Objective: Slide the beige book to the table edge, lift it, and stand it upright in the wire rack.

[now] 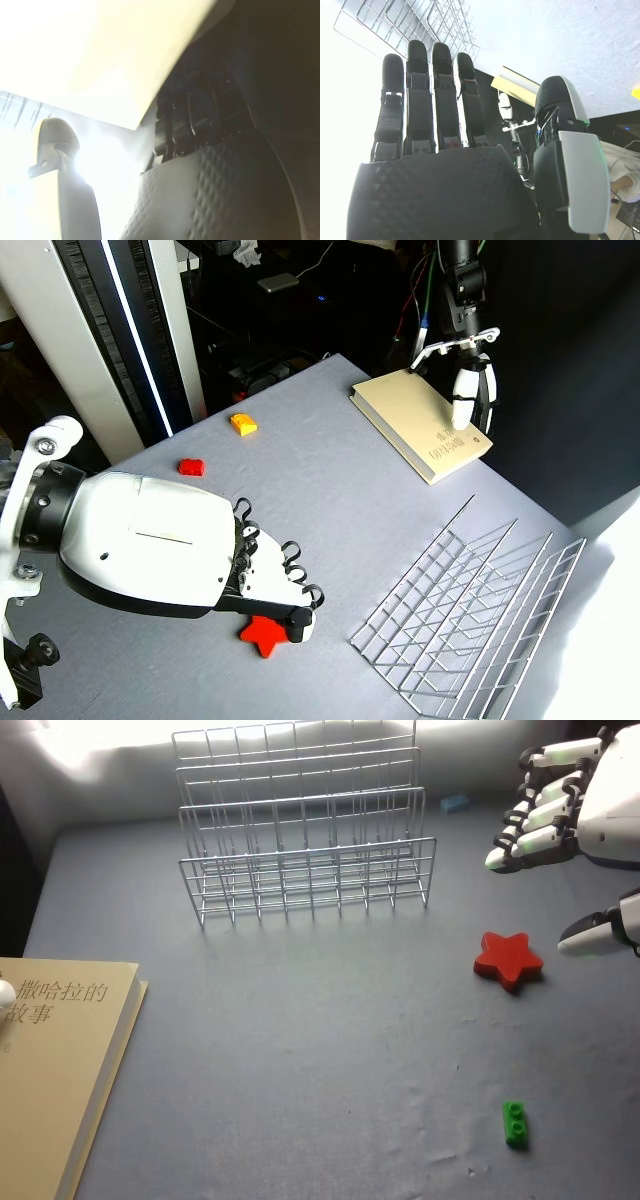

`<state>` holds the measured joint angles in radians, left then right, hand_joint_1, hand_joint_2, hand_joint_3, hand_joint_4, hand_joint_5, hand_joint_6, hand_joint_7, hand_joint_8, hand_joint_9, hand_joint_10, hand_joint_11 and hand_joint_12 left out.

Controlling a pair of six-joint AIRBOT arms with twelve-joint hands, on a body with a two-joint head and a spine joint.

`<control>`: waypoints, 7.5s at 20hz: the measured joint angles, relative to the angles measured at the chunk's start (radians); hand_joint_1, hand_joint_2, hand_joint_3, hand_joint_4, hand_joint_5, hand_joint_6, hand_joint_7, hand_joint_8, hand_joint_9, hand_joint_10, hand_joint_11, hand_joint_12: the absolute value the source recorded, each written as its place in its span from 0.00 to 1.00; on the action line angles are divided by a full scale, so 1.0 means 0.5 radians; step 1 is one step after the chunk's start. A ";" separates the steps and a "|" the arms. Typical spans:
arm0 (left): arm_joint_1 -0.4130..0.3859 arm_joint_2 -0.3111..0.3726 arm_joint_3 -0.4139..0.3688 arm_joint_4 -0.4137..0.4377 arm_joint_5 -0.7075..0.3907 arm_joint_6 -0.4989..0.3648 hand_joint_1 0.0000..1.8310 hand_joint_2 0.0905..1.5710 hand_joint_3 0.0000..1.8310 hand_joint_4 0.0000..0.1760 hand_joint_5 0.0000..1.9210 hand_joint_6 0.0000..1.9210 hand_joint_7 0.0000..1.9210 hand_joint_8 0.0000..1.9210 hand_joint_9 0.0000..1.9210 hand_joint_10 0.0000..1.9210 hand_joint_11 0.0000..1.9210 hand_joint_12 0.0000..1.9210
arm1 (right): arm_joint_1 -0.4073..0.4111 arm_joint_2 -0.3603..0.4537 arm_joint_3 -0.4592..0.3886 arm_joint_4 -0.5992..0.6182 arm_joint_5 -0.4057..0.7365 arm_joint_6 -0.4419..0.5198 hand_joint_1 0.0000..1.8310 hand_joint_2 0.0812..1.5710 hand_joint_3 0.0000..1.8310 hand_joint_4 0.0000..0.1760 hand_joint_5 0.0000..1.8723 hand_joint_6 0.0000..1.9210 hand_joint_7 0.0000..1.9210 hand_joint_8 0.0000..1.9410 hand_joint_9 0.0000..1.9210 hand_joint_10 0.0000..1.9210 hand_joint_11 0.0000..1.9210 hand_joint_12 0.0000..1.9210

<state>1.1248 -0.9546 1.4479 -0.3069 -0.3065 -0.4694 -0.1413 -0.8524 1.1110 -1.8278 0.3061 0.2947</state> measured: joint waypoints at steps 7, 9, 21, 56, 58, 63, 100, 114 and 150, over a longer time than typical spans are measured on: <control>0.000 0.000 0.000 0.000 -0.001 0.000 0.31 0.63 0.00 0.00 0.13 0.00 0.14 0.00 0.15 0.01 0.00 0.44 | 0.000 0.000 0.000 0.000 0.000 0.001 0.13 0.72 0.00 0.00 0.22 0.00 0.24 0.00 0.23 0.00 0.00 0.56; 0.000 0.000 0.000 0.001 -0.002 0.001 0.32 0.63 0.00 0.00 0.13 0.00 0.15 0.00 0.16 0.01 0.00 0.44 | 0.000 0.000 0.000 0.000 0.000 0.001 0.14 0.73 0.00 0.00 0.23 0.01 0.25 0.00 0.24 0.01 0.00 0.56; 0.000 -0.001 0.000 0.002 -0.016 0.001 0.37 0.65 0.00 0.00 0.14 0.00 0.15 0.00 0.16 0.00 0.00 0.52 | 0.000 0.002 0.000 0.001 0.001 0.032 0.15 0.72 0.00 0.00 0.22 0.00 0.24 0.00 0.23 0.00 0.00 0.55; -0.236 0.062 0.042 -0.269 -0.049 -0.150 0.81 0.70 0.00 0.00 0.45 0.54 0.39 0.62 0.48 0.59 0.48 0.76 | 0.000 0.005 0.000 0.000 0.009 0.043 0.17 0.72 0.00 0.00 0.24 0.00 0.24 0.00 0.24 0.00 0.01 0.56; -0.281 0.083 0.043 -0.299 -0.072 -0.215 0.81 0.70 0.00 0.00 0.45 0.54 0.39 0.61 0.48 0.58 0.48 0.76 | 0.000 0.005 0.000 -0.001 0.005 0.043 0.17 0.71 0.00 0.00 0.23 0.00 0.24 0.00 0.23 0.00 0.01 0.56; -0.370 0.123 0.043 -0.293 -0.244 -0.406 0.81 0.71 0.00 0.00 0.45 0.54 0.38 0.63 0.46 0.61 0.46 0.78 | 0.000 0.004 0.000 0.001 -0.015 0.047 0.17 0.71 0.00 0.00 0.23 0.00 0.24 0.00 0.23 0.00 0.00 0.58; -0.755 0.072 0.200 -0.816 -0.883 -0.754 0.80 0.76 0.00 0.00 0.38 0.65 0.33 0.69 0.38 0.69 0.34 0.89 | 0.063 -0.045 0.121 0.021 -0.242 0.054 0.18 0.72 0.00 0.00 0.22 0.00 0.22 0.00 0.22 0.00 0.00 0.55; -1.210 -0.032 0.404 -0.761 -0.597 -0.524 0.80 0.76 0.00 0.00 0.38 0.66 0.32 0.69 0.37 0.69 0.33 0.90 | 0.095 -0.053 0.151 0.020 -0.203 -0.008 0.19 0.72 0.00 0.00 0.23 0.01 0.23 0.00 0.23 0.00 0.00 0.56; -1.198 0.022 0.041 0.310 -1.559 -0.298 0.80 0.77 0.00 0.00 0.36 0.68 0.31 0.71 0.36 0.70 0.35 0.88 | 0.162 -0.047 0.151 -0.002 0.028 -0.117 0.18 0.73 0.00 0.00 0.24 0.00 0.23 0.00 0.23 0.00 0.01 0.58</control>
<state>0.5259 -0.9436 1.4685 -0.1520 -1.0859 -0.6186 -0.0605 -0.8761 1.1866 -1.8286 0.3202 0.2359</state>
